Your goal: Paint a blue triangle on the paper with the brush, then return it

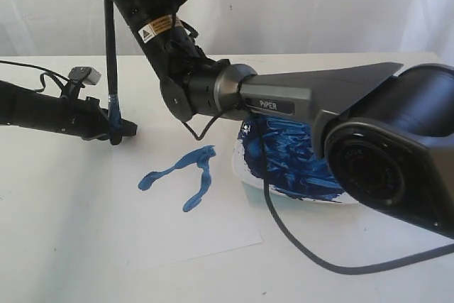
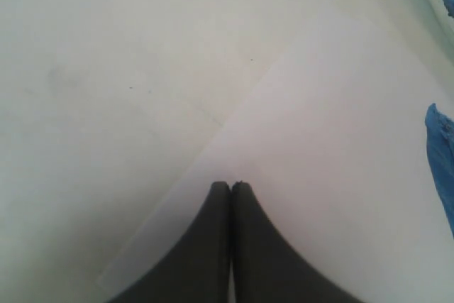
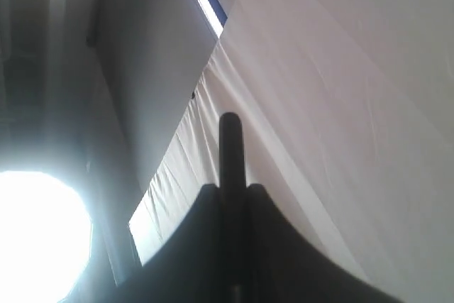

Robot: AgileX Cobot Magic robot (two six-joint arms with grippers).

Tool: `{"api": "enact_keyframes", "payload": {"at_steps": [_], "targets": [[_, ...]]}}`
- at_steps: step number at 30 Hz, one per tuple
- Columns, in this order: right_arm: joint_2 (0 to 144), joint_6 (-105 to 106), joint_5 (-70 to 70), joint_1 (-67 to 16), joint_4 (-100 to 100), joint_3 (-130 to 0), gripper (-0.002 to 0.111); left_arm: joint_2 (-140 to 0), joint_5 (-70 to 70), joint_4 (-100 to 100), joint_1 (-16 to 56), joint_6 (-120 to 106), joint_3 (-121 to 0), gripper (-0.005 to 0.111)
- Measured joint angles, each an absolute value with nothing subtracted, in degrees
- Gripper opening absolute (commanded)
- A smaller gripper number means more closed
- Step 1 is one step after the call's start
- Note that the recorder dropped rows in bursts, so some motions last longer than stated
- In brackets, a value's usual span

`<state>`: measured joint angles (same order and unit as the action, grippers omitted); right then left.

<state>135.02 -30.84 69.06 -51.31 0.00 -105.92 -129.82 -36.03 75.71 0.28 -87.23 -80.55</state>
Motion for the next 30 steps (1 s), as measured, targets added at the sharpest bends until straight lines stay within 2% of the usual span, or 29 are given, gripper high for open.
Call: {"api": "enact_keyframes", "payload": {"at_steps": [24,30], "targets": [[139.6,-41.0,69.2,-48.7,4.7,-104.6,0.000,-129.8,-36.0,75.7,0.3,-87.2,-80.5,0.000],[139.6,-52.3,64.8,-46.0,5.8,-104.6,0.000,-129.8,-36.0,75.7,0.3,-87.2,-80.5,0.000]]}}
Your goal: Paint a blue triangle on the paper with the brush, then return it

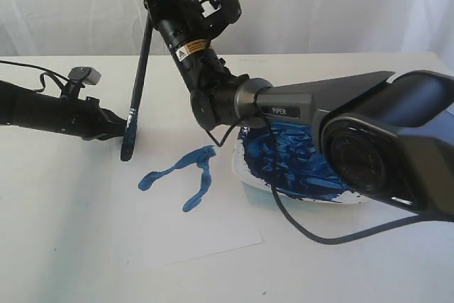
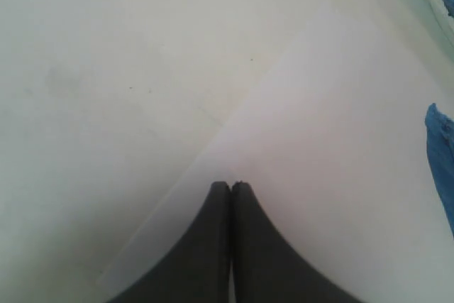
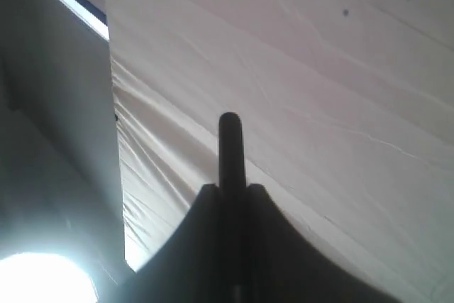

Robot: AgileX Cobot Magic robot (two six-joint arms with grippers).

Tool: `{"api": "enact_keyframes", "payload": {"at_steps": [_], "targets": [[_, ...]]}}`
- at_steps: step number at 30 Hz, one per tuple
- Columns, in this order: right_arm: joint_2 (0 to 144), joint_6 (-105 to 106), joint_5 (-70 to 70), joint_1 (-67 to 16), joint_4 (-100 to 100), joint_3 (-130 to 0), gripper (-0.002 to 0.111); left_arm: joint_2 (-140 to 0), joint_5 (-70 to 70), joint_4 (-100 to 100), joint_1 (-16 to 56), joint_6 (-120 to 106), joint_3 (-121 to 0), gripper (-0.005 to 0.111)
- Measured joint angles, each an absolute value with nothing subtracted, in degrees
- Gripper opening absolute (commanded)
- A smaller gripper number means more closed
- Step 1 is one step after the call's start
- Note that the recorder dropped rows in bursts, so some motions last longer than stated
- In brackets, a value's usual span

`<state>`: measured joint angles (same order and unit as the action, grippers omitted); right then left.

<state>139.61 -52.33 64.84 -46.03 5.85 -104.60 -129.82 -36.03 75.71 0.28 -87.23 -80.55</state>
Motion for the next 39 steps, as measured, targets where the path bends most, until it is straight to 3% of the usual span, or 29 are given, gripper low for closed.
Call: {"api": "enact_keyframes", "payload": {"at_steps": [6,16,29,39], "targets": [[139.6,-60.9,50.8,-44.6,7.9,-104.6,0.000,-129.8,-36.0,75.7,0.3,-87.2,-80.5,0.000],[139.6,-61.7,46.6,-44.2,10.6,-104.6,0.000,-129.8,-36.0,75.7,0.3,-87.2,-80.5,0.000],[139.7,-54.8,67.8,-44.2,1.0,-104.6,0.000,-129.8,-36.0,75.7,0.3,-87.2,-80.5,0.000],[139.7,-45.4,69.0,-46.2,-8.2,-104.6,0.000,-129.8,-36.0,75.7,0.3,-87.2,-80.5,0.000]]}}
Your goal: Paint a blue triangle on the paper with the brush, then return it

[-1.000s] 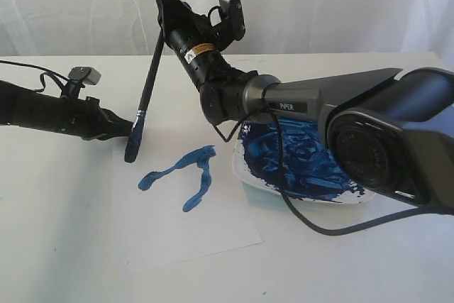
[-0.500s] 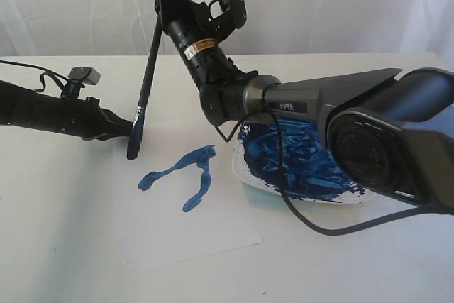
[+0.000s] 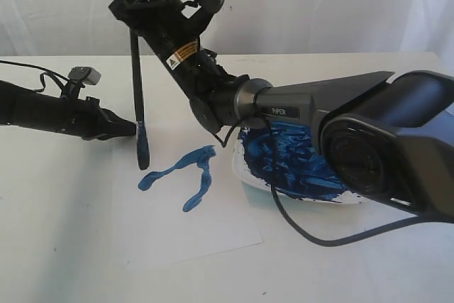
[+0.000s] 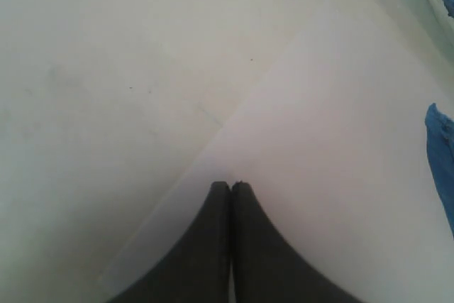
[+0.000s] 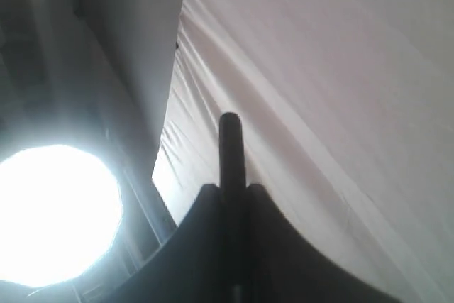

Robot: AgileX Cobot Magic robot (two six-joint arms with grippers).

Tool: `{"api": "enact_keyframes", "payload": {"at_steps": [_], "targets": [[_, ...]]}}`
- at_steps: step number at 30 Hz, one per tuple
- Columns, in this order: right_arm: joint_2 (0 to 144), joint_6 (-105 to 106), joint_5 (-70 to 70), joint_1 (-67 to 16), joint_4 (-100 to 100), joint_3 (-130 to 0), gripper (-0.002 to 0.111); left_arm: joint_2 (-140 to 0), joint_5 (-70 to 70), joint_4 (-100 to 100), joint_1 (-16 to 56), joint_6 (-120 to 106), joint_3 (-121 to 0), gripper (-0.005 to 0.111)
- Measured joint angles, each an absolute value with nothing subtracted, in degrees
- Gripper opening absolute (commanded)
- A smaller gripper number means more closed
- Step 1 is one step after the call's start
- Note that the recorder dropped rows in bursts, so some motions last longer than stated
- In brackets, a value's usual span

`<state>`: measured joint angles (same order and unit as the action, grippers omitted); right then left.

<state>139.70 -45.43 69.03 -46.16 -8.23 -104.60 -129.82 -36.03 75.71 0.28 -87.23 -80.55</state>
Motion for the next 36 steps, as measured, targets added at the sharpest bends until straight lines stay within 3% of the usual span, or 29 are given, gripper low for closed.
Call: {"api": "enact_keyframes", "payload": {"at_steps": [36], "targets": [[142.5,-50.9,69.1,-46.9,-12.3,-104.6,0.000,-129.8,-36.0,75.7,0.3,-87.2,-80.5,0.000]]}}
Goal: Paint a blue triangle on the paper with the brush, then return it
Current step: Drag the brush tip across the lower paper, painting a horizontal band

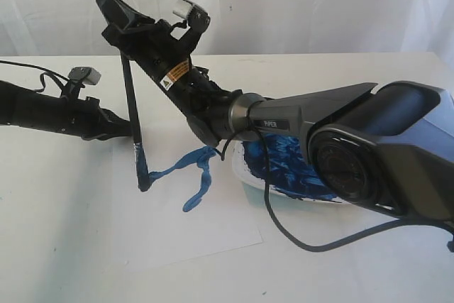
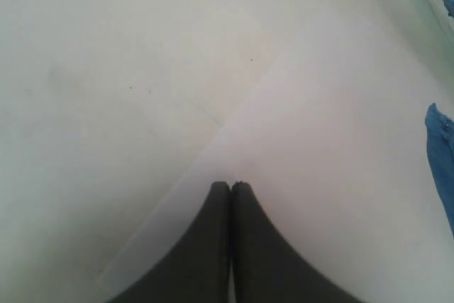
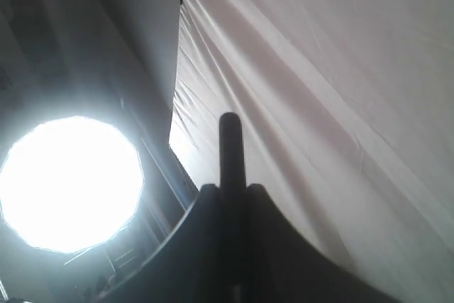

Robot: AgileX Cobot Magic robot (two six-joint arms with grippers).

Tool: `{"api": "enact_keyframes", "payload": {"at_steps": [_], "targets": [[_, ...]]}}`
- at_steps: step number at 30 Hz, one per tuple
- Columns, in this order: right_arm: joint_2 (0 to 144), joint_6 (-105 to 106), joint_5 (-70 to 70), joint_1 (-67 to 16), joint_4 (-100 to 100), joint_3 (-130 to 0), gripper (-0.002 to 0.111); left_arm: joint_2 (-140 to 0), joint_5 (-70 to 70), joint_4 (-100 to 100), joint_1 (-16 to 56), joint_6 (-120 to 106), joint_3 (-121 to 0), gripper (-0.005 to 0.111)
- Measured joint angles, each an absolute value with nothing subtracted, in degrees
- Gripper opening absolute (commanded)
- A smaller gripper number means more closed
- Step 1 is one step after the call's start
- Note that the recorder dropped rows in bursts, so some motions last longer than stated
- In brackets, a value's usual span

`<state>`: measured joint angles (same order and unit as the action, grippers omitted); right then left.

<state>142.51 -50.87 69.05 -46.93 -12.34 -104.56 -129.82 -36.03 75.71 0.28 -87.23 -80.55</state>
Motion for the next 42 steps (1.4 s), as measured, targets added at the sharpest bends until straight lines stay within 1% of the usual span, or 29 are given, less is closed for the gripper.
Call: {"api": "enact_keyframes", "payload": {"at_steps": [6,13,18,23,30,36,41,42], "targets": [[142.5,-51.4,69.1,-46.9,-12.7,-104.6,0.000,-129.8,-36.2,75.4,0.3,-87.2,-80.5,0.000],[142.6,-51.4,69.1,-46.9,-13.9,-104.6,0.000,-129.2,-37.2,68.9,-0.5,-85.8,-82.3,0.000],[144.2,-51.4,69.2,-46.8,-16.3,-104.6,0.000,-127.2,-36.9,63.1,-4.3,-83.9,-82.8,0.000],[144.7,-51.4,69.0,-45.6,-23.4,-105.2,0.000,-125.6,-35.9,61.3,-7.4,-83.6,-82.8,0.000],[145.6,-51.4,69.0,-45.1,-26.1,-110.3,0.000,-125.3,-38.7,62.3,-7.4,-88.2,-82.8,0.000],[149.1,-51.9,69.2,-45.1,-25.7,-115.5,0.000,-125.3,-39.3,63.0,-7.5,-90.9,-82.8,0.000],[152.4,-53.6,69.2,-45.1,-25.7,-120.0,0.000,-125.0,-39.3,63.1,-9.1,-92.0,-82.8,0.000],[153.6,-53.9,69.2,-45.3,-25.4,-121.8,0.000,-124.4,-39.3,63.5,-10.5,-92.2,-82.8,0.000]]}}
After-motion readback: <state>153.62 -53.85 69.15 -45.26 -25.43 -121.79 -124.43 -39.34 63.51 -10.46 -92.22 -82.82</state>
